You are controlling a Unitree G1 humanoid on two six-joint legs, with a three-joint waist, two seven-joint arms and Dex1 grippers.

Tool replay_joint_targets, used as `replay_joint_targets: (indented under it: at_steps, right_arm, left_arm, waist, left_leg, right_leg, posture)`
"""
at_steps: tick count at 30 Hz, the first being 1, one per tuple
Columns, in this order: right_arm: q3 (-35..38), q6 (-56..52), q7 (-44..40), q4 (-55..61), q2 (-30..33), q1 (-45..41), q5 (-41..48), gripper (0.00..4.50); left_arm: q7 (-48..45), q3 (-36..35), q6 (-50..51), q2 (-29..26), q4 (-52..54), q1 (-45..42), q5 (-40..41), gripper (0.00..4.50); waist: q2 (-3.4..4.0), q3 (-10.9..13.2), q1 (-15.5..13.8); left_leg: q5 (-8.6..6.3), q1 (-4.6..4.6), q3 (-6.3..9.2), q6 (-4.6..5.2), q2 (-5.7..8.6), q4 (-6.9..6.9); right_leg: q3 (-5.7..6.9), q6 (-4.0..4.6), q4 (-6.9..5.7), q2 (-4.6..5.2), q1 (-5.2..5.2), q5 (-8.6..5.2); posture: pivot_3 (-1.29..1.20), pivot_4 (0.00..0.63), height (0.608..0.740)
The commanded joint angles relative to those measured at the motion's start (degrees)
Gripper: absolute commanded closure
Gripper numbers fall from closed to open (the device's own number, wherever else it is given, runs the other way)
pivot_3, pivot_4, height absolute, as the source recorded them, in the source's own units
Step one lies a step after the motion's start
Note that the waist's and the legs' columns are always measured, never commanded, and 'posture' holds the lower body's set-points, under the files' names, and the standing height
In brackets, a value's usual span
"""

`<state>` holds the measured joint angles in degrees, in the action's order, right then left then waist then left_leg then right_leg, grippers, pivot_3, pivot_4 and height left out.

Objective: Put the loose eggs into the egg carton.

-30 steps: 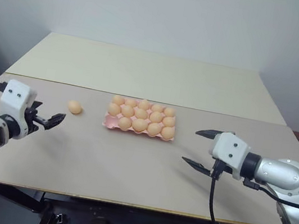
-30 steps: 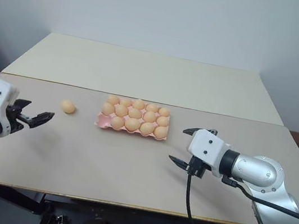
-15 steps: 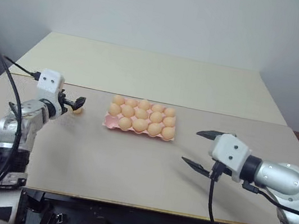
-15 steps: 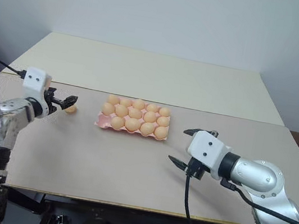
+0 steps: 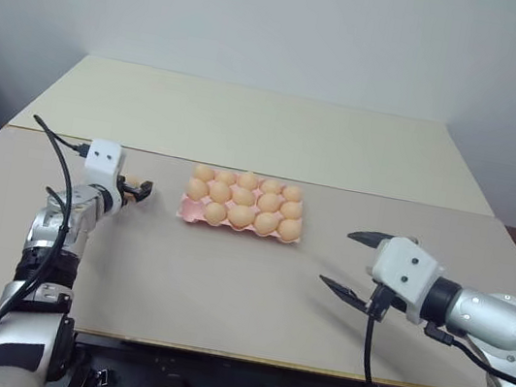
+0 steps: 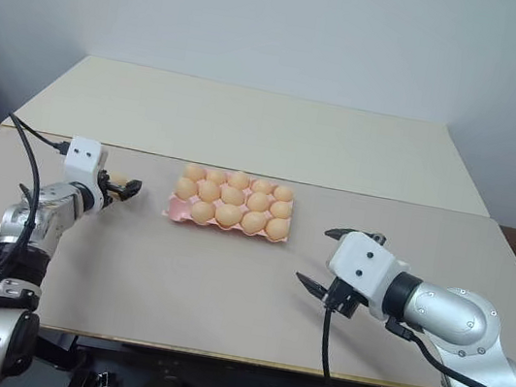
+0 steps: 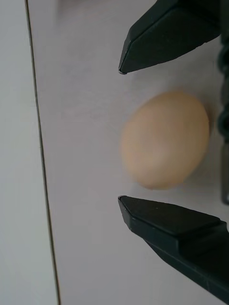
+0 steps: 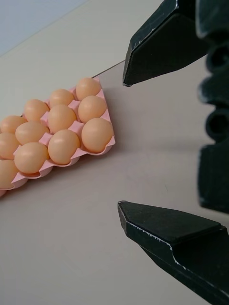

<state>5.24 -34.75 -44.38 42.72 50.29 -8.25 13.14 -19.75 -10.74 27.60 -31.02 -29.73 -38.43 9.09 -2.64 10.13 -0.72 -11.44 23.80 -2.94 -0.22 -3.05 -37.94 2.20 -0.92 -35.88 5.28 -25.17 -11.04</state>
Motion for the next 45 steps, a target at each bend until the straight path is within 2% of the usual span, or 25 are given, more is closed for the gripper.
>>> replay_joint_targets:
  at_steps: [1, 3, 4, 6, 11, 13, 16, 20, 23, 26, 32, 38, 42, 45]
  right_arm:
    - [1.12, -0.06, 1.04, 1.95, 0.02, -0.1, 0.18, 0.0]
    - [0.92, 0.0, 1.21, 1.76, 0.0, -0.29, 0.25, 0.0]
    - [0.76, 0.05, 1.3, 1.59, -0.01, -0.47, 0.26, 0.0]
    - [0.5, 0.21, 1.42, 1.28, -0.07, -0.72, 0.24, 0.0]
    - [0.24, 0.43, 1.66, 1.08, -0.16, -0.78, 0.09, 0.0]
    - [0.35, 0.44, 1.75, 1.1, -0.23, -0.64, 0.15, 0.0]
    - [0.44, 0.42, 1.87, 1.05, -0.1, -0.62, -0.03, 0.0]
    - [0.73, 0.42, 2.03, 1.1, -0.02, -0.6, -0.15, 0.0]
    - [0.78, 0.24, 2.51, 1.43, -0.31, -0.23, -0.26, 0.0]
    - [0.09, 0.35, 3.27, 1.68, -0.78, 0.1, -0.61, 0.0]
    - [-1.22, 0.69, 5.1, 1.91, -2.43, 0.51, -1.56, 0.0]
    - [-0.93, 0.25, 6.41, 3.2, -3.05, 2.01, -1.89, 0.0]
    - [-0.85, 0.15, 6.97, 3.69, -3.11, 2.67, -2.12, 0.0]
    - [-0.71, 0.11, 7.1, 3.76, -3.0, 2.83, -2.2, 0.0]
  left_arm:
    - [0.19, -0.27, -0.59, -0.74, 0.41, -0.88, -0.58, 0.07]
    - [0.15, -0.19, -0.52, -0.7, 0.36, -0.81, -0.59, 0.07]
    - [0.18, -0.27, -0.63, -0.62, 0.4, -0.76, -0.55, 0.24]
    - [0.0, -0.45, -1.05, -0.4, 0.39, -0.62, -0.31, 0.69]
    - [-0.26, 0.01, -0.6, -0.06, -0.55, -0.55, -0.4, 2.23]
    - [0.06, 0.48, -0.47, -0.08, -0.15, -0.22, -0.92, 2.42]
    - [-0.14, 0.41, -1.15, 0.07, 1.61, 0.29, -0.8, 2.46]
    - [-5.56, -1.8, -0.43, 0.84, 10.65, 2.02, 4.92, 2.46]
    - [-13.28, -0.86, 0.41, -0.24, 20.67, 5.77, 9.29, 2.46]
    - [-18.79, 0.87, -0.36, -1.34, 26.09, 8.61, 10.96, 2.46]
    - [-23.44, 5.45, -2.04, -1.16, 26.29, 7.66, 9.78, 2.46]
    - [-26.2, 6.45, 0.16, -2.09, 23.81, 5.9, 10.75, 2.46]
    - [-27.79, 7.06, 0.17, -2.6, 23.09, 5.92, 10.4, 1.18]
    - [-25.67, 6.31, 0.12, -1.87, 22.7, 5.89, 9.88, 0.2]
  waist:
    - [0.0, 0.0, 0.0]
    - [0.0, 0.0, 0.0]
    - [0.0, 0.0, 0.0]
    - [0.0, 0.0, 0.0]
    - [0.0, 0.0, 0.01]
    - [0.0, 0.0, 0.0]
    - [0.0, 0.0, 0.01]
    - [-0.01, 0.0, 0.02]
    - [-0.01, 0.0, 0.03]
    - [0.0, 0.0, 0.02]
    - [-0.01, 0.0, 0.02]
    - [-0.01, 0.0, 0.0]
    - [-0.01, 0.0, 0.1]
    - [-0.01, 0.0, 0.04]
  left_leg:
    - [0.0, 0.0, 0.0, 0.0, 0.0, 0.0]
    - [0.0, 0.01, -0.01, 0.0, 0.01, 0.0]
    - [0.0, 0.01, -0.01, 0.0, 0.01, 0.0]
    - [0.0, 0.01, -0.01, 0.0, 0.01, 0.0]
    - [0.0, 0.0, -0.01, 0.0, 0.0, 0.0]
    - [0.0, 0.0, -0.01, 0.0, 0.01, 0.0]
    - [0.0, 0.0, -0.01, 0.0, 0.01, 0.0]
    - [0.0, 0.01, -0.01, 0.0, 0.0, 0.0]
    - [0.0, 0.04, -0.01, 0.0, 0.0, 0.0]
    - [0.0, 0.02, -0.01, 0.0, 0.0, 0.0]
    - [0.0, -0.05, -0.01, 0.0, 0.0, 0.0]
    - [0.0, 0.04, 0.0, 0.01, 0.01, 0.0]
    - [0.0, 0.01, -0.01, 0.01, 0.0, 0.0]
    - [0.0, -0.01, 0.01, 0.01, 0.0, 0.0]
  right_leg:
    - [0.0, 0.0, 0.0, 0.0, 0.0, 0.0]
    - [0.0, 0.0, 0.02, 0.02, 0.0, 0.0]
    - [0.0, 0.0, 0.02, 0.02, 0.0, 0.0]
    - [0.0, 0.0, 0.02, 0.01, 0.0, 0.0]
    - [0.0, 0.0, 0.01, 0.01, 0.0, 0.0]
    - [0.0, 0.0, 0.01, 0.01, 0.0, 0.0]
    - [0.0, 0.0, 0.01, 0.02, 0.01, 0.0]
    - [0.0, 0.0, 0.01, 0.01, 0.0, 0.0]
    - [0.0, 0.0, 0.03, 0.03, -0.01, 0.0]
    - [-0.01, 0.01, 0.04, 0.03, -0.01, -0.01]
    - [-0.01, 0.15, 0.0, 0.01, 0.04, -0.08]
    - [-0.01, 0.01, 0.07, 0.0, 0.0, -0.02]
    - [-0.02, 0.02, 0.05, 0.0, 0.0, -0.03]
    - [-0.02, 0.06, 0.03, 0.0, 0.01, -0.05]
  posture:
    - [0.0, 0.15, 0.74]
    - [0.0, 0.15, 0.74]
    - [0.0, 0.15, 0.74]
    - [0.0, 0.15, 0.74]
    - [0.0, 0.15, 0.74]
    - [0.0, 0.15, 0.74]
    - [0.0, 0.15, 0.74]
    - [0.0, 0.15, 0.74]
    - [0.0, 0.15, 0.74]
    - [0.0, 0.15, 0.74]
    - [0.0, 0.15, 0.74]
    - [0.0, 0.15, 0.74]
    - [0.0, 0.15, 0.74]
    - [0.0, 0.15, 0.74]
